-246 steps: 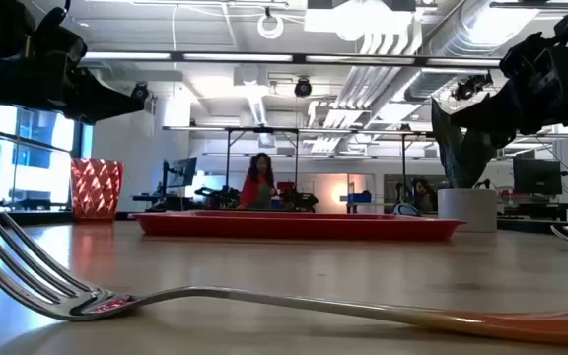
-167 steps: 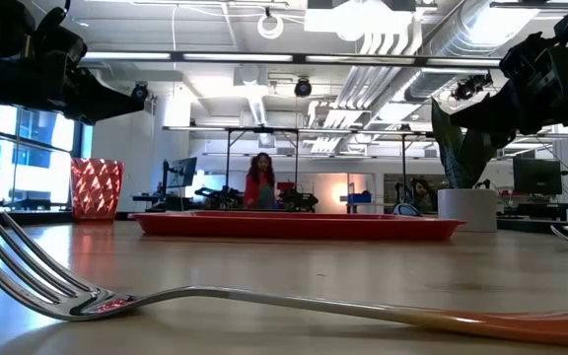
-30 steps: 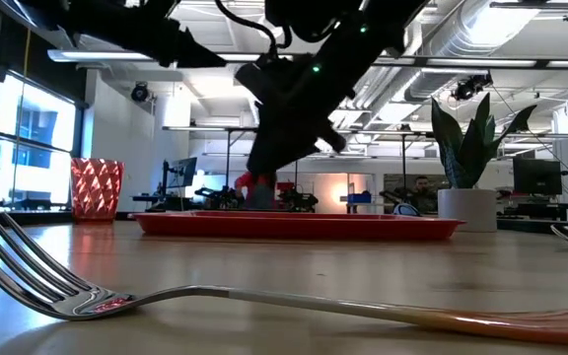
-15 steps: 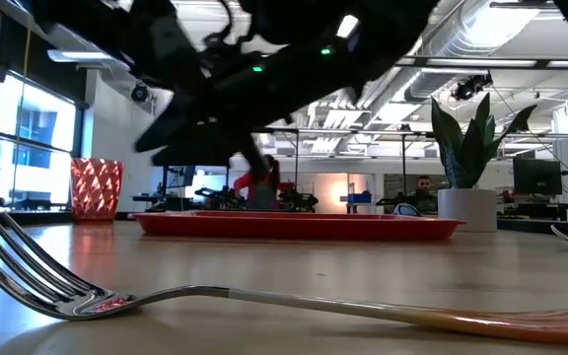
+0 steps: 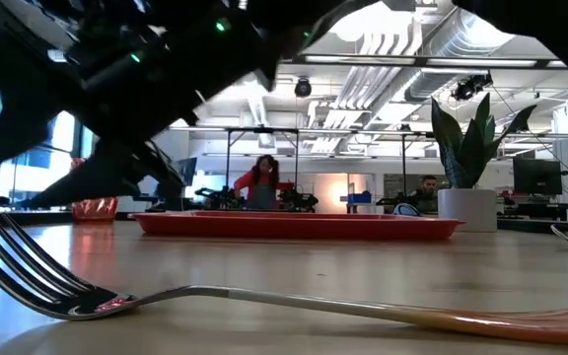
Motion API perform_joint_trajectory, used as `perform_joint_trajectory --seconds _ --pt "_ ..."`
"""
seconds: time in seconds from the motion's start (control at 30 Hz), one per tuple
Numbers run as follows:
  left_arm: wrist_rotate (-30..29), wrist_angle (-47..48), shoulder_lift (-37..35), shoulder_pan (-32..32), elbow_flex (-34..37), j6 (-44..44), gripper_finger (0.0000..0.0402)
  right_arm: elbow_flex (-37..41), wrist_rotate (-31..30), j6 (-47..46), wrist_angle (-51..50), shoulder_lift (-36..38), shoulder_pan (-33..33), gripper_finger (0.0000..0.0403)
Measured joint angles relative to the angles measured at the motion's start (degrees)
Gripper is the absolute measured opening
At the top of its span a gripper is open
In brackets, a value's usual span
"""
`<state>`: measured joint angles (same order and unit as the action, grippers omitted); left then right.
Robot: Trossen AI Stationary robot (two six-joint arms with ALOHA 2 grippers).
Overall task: Pick and place plate/cup/fork/spoon on tray
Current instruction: Put the light orange plate on the red tray
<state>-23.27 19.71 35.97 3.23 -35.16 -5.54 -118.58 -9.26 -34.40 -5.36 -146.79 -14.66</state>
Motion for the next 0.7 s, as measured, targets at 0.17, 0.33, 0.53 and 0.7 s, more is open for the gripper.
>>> perform_joint_trajectory --seconds 0.17,0.33,0.53,0.7 --pt "-1.5 -0.5 0.0 0.2 0.0 2.7 0.0126 -4.7 3.7 -1.0 -5.6 -2.9 0.0 0.0244" --pt "-3.6 -2.4 0.0 0.1 0.0 6.0 0.0126 -5.2 6.9 -1.7 -9.0 -2.9 0.1 0.0234" --pt "-4.6 -4.0 0.0 0.1 0.0 8.9 0.0126 -5.2 9.3 -1.8 -12.8 -2.8 1.3 0.0143" --pt "-4.8 -6.1 0.0 0.1 0.0 10.7 0.0126 -5.2 13.1 -0.8 -14.1 -2.7 3.0 0.0025"
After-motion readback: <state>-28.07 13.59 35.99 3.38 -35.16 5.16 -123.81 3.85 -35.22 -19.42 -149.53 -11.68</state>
